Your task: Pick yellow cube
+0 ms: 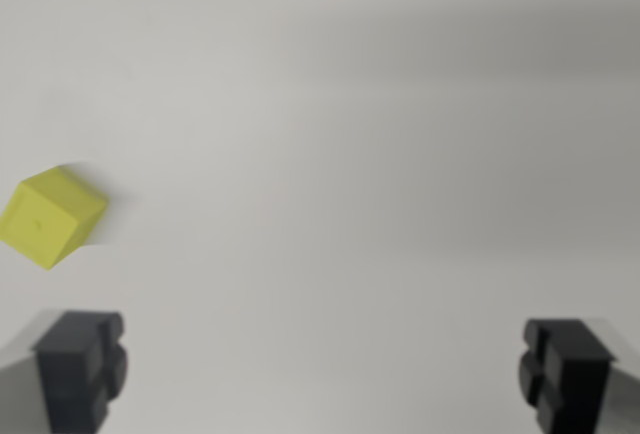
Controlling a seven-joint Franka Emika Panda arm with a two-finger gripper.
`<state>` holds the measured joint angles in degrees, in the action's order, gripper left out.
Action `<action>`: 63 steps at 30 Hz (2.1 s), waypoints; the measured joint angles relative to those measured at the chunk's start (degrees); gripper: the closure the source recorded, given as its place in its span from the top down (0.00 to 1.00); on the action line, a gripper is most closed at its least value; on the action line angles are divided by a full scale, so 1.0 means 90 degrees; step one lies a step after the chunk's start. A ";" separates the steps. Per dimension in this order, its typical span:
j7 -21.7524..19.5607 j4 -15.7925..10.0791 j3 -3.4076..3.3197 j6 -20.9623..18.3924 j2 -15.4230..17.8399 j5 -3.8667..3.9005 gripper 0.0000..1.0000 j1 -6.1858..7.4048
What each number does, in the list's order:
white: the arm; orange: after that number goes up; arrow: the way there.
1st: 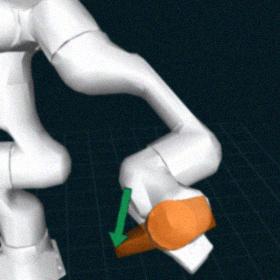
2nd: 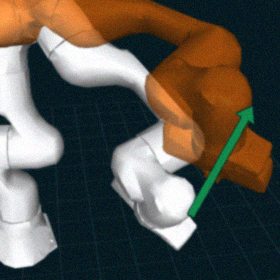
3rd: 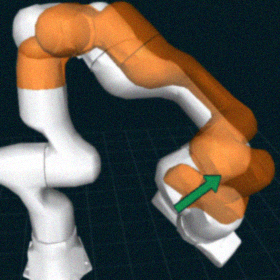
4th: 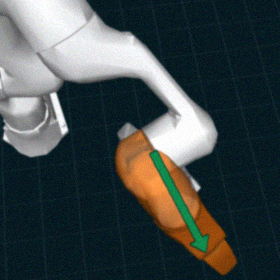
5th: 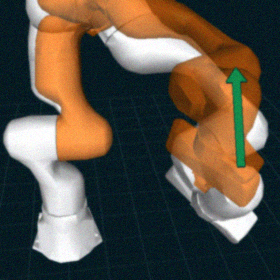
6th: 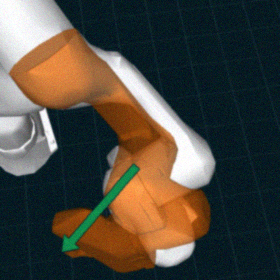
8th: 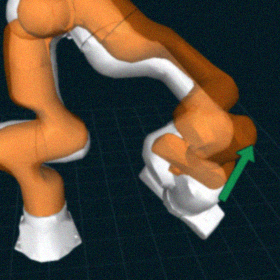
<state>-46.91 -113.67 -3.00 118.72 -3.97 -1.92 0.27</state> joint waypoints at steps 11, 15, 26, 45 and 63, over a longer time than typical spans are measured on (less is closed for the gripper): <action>-0.0349 -0.0195 0.0007 0.0174 0.0018 0.0007 1.00 0.0109; -0.0609 -0.0348 0.0007 0.0341 0.0007 0.0013 1.00 0.0216; -0.1330 -0.0723 0.0007 0.0792 -0.0072 0.0026 1.00 0.0514; -0.2583 -0.1204 0.0007 0.1540 -0.0351 0.0040 1.00 0.1039; -0.3793 -0.1476 0.0006 0.2219 -0.0779 0.0041 1.00 0.1552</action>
<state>-81.05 -126.96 -2.95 138.69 -10.98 -1.55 14.24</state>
